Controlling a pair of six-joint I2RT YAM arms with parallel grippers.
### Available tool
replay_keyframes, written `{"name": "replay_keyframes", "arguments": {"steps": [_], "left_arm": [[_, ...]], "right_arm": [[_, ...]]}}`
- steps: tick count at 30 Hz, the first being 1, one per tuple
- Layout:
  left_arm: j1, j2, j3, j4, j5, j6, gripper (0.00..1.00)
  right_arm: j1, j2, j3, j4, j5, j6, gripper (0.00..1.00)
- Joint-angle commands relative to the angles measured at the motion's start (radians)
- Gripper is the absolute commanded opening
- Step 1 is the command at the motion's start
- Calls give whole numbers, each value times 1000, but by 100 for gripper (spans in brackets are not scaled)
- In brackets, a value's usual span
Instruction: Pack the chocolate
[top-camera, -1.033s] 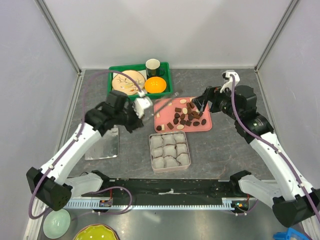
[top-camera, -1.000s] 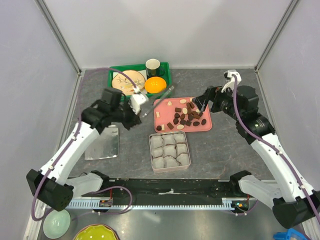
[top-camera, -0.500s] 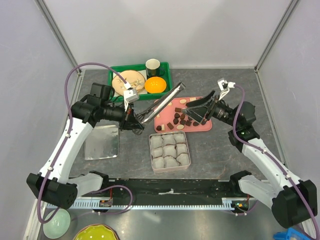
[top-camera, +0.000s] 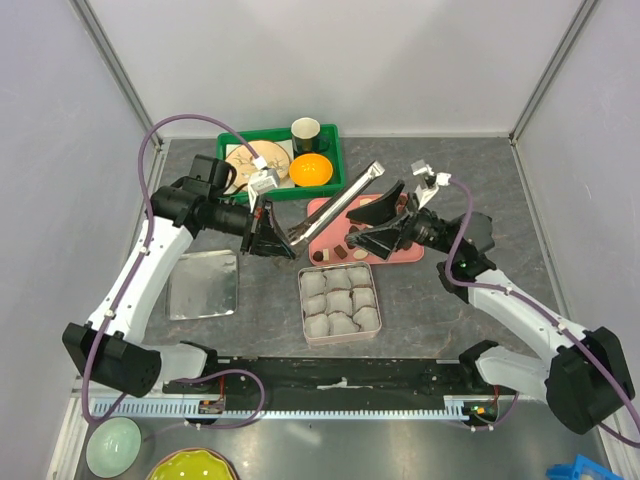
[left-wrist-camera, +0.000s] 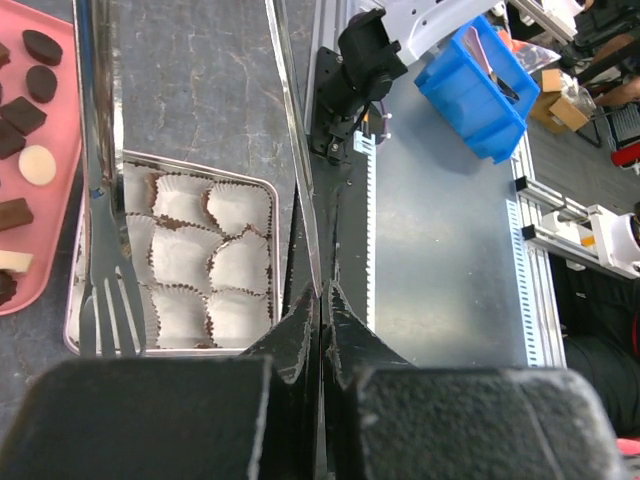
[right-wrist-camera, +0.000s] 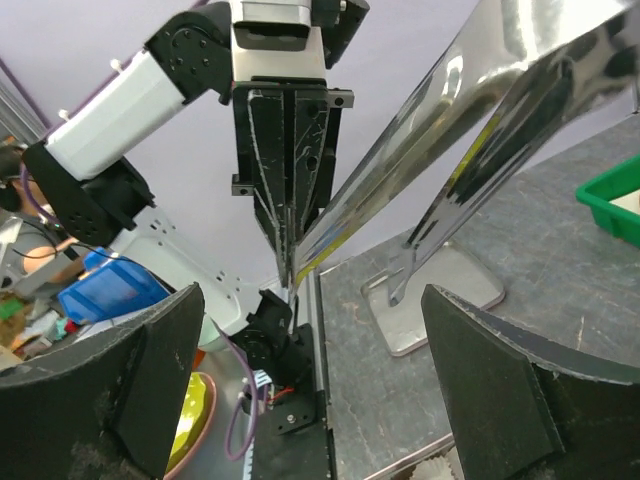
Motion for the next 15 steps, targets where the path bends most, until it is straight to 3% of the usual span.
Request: {"name": "replay_keyframes", "arguments": {"steps": [1, 8, 15], "left_arm": [[-20, -11, 45, -8, 62, 28, 1], [-51, -9, 33, -8, 48, 28, 2], [-69, -17, 16, -6, 33, 29, 2]], "right_arm": [[52, 4, 79, -115, 55, -178, 98], [86, 27, 93, -146, 129, -234, 98], [118, 84, 99, -39, 117, -178, 98]]}}
